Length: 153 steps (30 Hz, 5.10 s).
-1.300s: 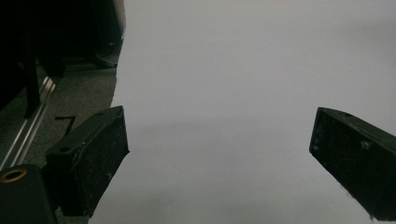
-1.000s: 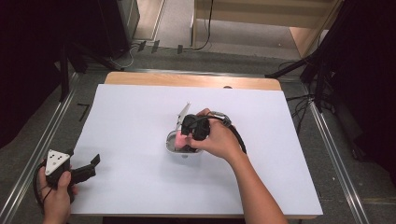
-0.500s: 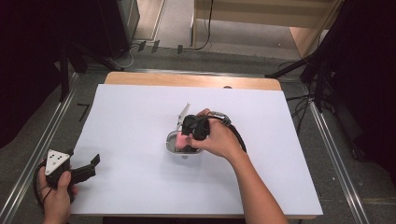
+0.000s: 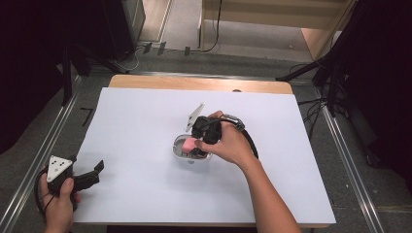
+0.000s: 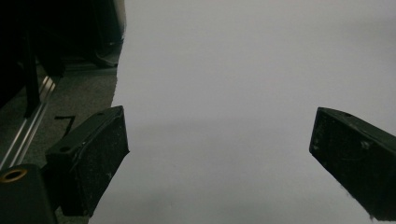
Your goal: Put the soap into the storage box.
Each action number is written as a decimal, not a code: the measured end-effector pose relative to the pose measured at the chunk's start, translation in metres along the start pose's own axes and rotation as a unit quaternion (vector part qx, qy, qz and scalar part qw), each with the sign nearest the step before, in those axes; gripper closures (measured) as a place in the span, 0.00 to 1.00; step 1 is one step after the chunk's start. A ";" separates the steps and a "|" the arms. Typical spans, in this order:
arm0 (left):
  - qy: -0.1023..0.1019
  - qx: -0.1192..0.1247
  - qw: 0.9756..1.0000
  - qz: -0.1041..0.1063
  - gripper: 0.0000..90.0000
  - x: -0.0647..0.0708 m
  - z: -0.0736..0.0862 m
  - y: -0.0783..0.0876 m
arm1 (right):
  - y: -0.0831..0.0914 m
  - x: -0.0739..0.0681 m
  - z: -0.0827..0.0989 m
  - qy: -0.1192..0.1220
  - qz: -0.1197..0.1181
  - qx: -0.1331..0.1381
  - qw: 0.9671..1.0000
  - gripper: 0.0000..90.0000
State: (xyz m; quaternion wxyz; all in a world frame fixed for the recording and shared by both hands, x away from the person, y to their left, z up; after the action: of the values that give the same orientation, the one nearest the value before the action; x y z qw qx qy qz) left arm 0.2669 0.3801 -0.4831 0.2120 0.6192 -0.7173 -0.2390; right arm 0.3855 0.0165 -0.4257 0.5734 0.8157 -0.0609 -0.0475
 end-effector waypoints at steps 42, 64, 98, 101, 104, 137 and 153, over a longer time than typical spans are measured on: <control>-0.001 -0.002 1.000 -0.003 0.06 0.000 0.000 0.000 | 0.017 0.002 0.112 -0.152 0.038 0.041 0.987 0.00; 0.000 -0.004 1.000 -0.006 0.06 0.000 0.000 0.000 | 0.010 -0.005 0.152 -0.189 0.046 0.044 0.980 0.02; 0.001 -0.004 1.000 -0.009 0.06 0.000 0.000 0.000 | 0.006 -0.009 0.219 -0.252 0.064 0.066 0.963 0.03; 0.000 -0.004 1.000 -0.009 0.06 0.000 0.000 0.000 | 0.006 -0.010 0.224 -0.256 0.067 0.069 0.962 0.03; 0.001 -0.004 1.000 -0.008 0.06 0.000 0.000 0.000 | 0.005 -0.010 0.232 -0.265 0.071 0.070 0.959 0.03; -0.001 -0.002 1.000 -0.011 0.06 0.001 0.000 0.000 | 0.014 -0.029 0.309 -0.344 0.102 0.141 0.923 0.03; -0.001 -0.003 1.000 -0.011 0.06 0.001 0.000 0.000 | 0.019 -0.035 0.333 -0.385 0.125 0.178 0.897 0.03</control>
State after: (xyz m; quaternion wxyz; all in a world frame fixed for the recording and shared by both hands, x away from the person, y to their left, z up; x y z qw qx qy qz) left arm 0.2670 0.3795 -0.4834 0.2103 0.6261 -0.7101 -0.2439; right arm 0.3010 -0.2939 -0.5203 0.3517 0.8076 -0.3861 -0.2739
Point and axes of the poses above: each handheld gripper's, and its own axes: y roughly backward along the jaws, z roughly out of its underside, x roughly to its right, the point moved 5 cm from there along -y, roughly forward along the jaws, and after that the axes turned 9 degrees about -x, right-handed, at the moved point
